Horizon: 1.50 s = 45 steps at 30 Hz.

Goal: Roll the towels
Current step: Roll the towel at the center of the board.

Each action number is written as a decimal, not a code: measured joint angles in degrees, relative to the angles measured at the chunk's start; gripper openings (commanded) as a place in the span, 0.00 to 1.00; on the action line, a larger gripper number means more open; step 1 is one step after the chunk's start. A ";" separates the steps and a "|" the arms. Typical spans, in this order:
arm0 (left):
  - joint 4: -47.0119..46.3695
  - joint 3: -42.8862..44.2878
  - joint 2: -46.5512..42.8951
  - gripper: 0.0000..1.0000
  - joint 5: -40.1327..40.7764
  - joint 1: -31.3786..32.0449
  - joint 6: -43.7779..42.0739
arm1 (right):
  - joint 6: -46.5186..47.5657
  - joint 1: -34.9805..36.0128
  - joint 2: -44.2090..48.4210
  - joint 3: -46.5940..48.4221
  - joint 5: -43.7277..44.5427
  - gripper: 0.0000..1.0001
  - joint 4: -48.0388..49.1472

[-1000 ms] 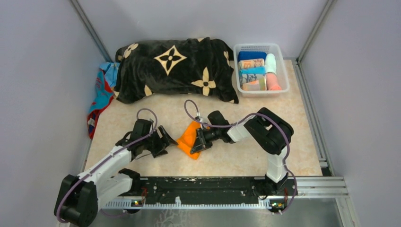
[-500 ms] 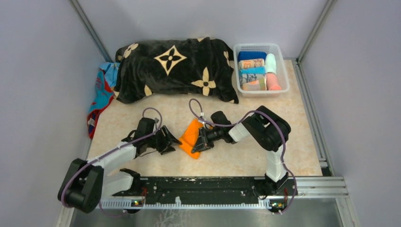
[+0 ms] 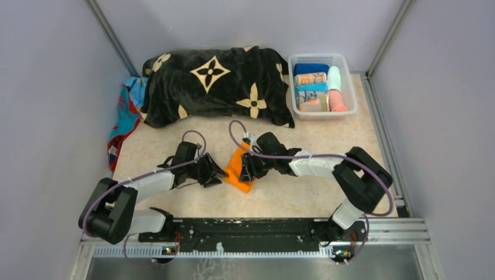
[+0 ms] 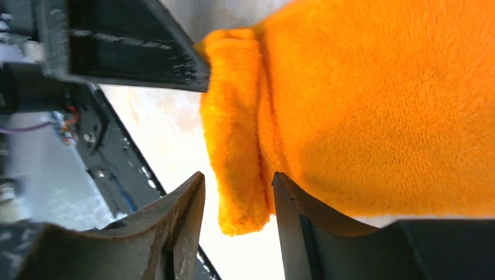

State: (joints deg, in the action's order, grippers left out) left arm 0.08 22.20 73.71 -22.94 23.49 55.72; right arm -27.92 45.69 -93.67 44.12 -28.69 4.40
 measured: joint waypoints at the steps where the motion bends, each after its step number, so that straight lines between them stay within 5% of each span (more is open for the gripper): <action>1: -0.04 0.11 0.17 0.54 -0.02 0.00 0.02 | 2.08 1.49 2.10 0.70 3.76 0.49 -2.23; 13: -0.48 1.46 2.32 0.55 -0.48 0.07 0.24 | 21.20 23.63 7.98 5.51 36.11 0.49 -12.74; 22: -0.63 1.73 2.86 0.55 -0.59 0.07 0.44 | 28.09 28.06 1.25 6.80 46.01 0.49 -13.81; 30: -0.76 1.73 2.86 0.57 -0.63 0.07 0.50 | 30.75 28.06 -4.57 8.57 50.05 0.48 -12.94; 38: 0.11 2.29 2.25 0.66 0.20 0.07 0.57 | 31.85 26.75 -6.91 10.47 50.62 0.25 -12.26; 45: 6.34 2.49 -3.91 0.76 5.42 -0.37 -0.79 | 28.39 20.28 -5.60 10.84 36.85 0.15 -12.11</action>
State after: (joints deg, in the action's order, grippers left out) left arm 6.42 24.69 69.80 -17.52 23.11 54.94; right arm 0.47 65.98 -99.26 54.96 8.16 -7.70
